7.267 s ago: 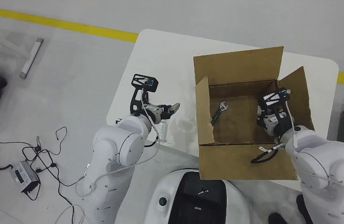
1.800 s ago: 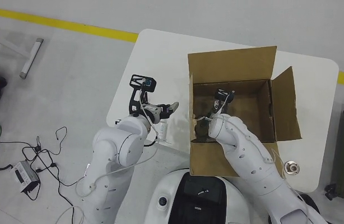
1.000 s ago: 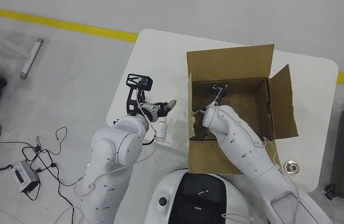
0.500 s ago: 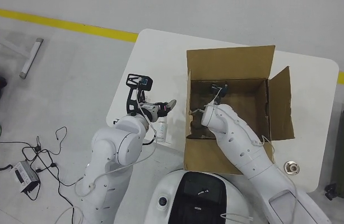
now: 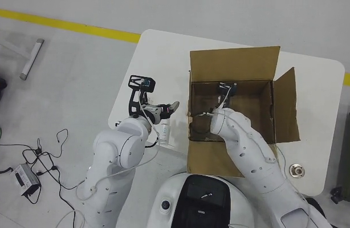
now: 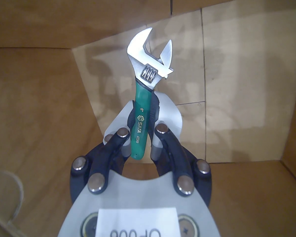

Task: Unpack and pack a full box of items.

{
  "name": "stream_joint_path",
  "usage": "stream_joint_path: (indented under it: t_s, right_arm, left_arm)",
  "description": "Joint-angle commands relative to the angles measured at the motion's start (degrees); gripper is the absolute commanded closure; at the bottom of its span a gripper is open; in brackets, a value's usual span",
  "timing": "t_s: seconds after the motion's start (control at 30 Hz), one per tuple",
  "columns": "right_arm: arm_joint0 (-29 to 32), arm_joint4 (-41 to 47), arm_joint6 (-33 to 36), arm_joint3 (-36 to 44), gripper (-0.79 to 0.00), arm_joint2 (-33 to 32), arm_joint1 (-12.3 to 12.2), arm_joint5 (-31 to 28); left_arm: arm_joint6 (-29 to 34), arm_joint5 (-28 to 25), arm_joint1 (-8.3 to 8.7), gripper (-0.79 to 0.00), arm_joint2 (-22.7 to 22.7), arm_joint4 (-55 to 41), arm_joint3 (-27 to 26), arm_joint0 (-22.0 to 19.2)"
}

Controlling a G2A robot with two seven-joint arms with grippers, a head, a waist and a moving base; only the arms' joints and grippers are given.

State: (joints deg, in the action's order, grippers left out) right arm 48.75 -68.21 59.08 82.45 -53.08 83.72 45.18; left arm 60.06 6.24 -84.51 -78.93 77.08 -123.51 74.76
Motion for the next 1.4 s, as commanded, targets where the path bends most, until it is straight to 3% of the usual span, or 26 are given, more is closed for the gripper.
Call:
stream_joint_path:
  t_s: [0.0, 0.47, 0.97, 1.37]
  right_arm:
    - [2.17, -2.75, 1.23, 4.84, 0.0, -1.48, -0.58, -1.2]
    - [14.86, -17.36, 12.14, 33.08, 0.0, -10.16, -2.84, -12.52]
    - [16.1, -17.09, 10.11, 34.16, 0.0, -10.6, -2.86, -14.01]
    - [21.69, -13.03, 5.78, 45.89, 0.0, -17.38, -3.1, -18.37]
  left_arm:
    - [0.0, 0.0, 0.0, -0.785, 0.0, 0.0, 0.0, 0.0]
    - [0.0, 0.0, 0.0, -0.785, 0.0, 0.0, 0.0, 0.0]
    - [0.0, 0.0, 0.0, -0.785, 0.0, 0.0, 0.0, 0.0]
    - [0.0, 0.0, 0.0, -0.785, 0.0, 0.0, 0.0, 0.0]
